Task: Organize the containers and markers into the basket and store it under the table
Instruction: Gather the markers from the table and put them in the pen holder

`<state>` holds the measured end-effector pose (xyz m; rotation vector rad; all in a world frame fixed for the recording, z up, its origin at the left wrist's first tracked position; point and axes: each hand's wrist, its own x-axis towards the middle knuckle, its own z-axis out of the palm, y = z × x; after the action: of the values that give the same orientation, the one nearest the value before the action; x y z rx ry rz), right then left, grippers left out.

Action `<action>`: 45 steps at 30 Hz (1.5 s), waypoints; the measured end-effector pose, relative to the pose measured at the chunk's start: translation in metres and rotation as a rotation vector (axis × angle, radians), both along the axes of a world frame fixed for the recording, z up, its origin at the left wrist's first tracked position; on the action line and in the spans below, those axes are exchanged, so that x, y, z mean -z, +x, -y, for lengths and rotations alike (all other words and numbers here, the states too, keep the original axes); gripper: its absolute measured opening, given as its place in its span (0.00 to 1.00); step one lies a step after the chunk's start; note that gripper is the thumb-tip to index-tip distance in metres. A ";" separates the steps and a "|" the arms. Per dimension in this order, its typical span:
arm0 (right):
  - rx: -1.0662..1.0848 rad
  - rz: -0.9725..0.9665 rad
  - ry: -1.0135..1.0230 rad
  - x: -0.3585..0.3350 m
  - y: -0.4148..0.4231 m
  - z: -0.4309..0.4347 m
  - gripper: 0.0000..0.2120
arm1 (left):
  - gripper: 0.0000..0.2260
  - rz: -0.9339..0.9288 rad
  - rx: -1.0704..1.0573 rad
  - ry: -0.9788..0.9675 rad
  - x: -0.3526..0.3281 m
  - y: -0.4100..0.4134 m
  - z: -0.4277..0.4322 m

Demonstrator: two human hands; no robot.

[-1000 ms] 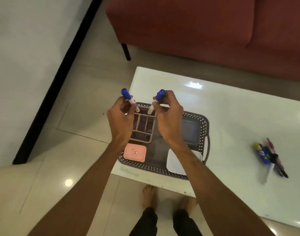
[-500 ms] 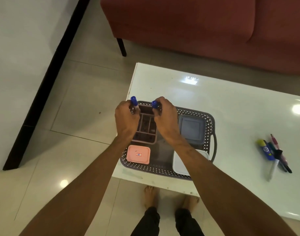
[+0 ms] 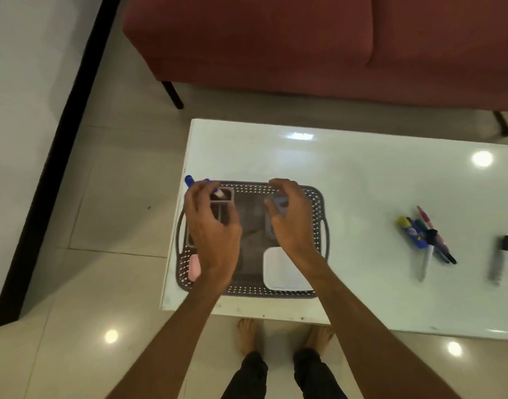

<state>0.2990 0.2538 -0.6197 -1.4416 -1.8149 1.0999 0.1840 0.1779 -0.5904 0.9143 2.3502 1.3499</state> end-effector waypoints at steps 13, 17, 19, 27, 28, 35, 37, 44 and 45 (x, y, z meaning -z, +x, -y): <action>0.500 0.048 -0.085 0.018 0.281 -0.019 0.14 | 0.13 0.193 0.561 -0.160 0.040 0.256 -0.075; 0.547 0.074 -0.060 0.035 0.347 -0.027 0.12 | 0.13 0.165 0.631 -0.262 0.059 0.325 -0.096; 0.598 0.079 -0.071 0.044 0.376 -0.029 0.12 | 0.12 0.127 0.659 -0.313 0.068 0.354 -0.102; 0.742 0.350 -0.103 0.072 0.466 -0.044 0.14 | 0.17 0.006 0.605 -0.611 0.101 0.428 -0.107; 0.746 0.416 -0.105 0.076 0.475 -0.047 0.15 | 0.18 -0.005 0.598 -0.634 0.105 0.433 -0.107; 0.728 0.604 -0.198 0.095 0.506 -0.067 0.19 | 0.15 -0.067 0.534 -0.681 0.123 0.446 -0.116; 0.720 0.590 -0.240 0.100 0.510 -0.070 0.20 | 0.14 -0.075 0.533 -0.688 0.124 0.447 -0.119; 0.721 0.468 -0.310 0.108 0.512 -0.072 0.11 | 0.12 -0.050 0.583 -0.688 0.118 0.447 -0.113; 0.738 0.438 -0.316 0.106 0.511 -0.072 0.09 | 0.12 -0.040 0.587 -0.685 0.117 0.447 -0.112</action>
<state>0.8100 0.3255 -0.7262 -2.4224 -1.1726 0.7291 0.6306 0.2903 -0.7069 1.2397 2.0732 0.2728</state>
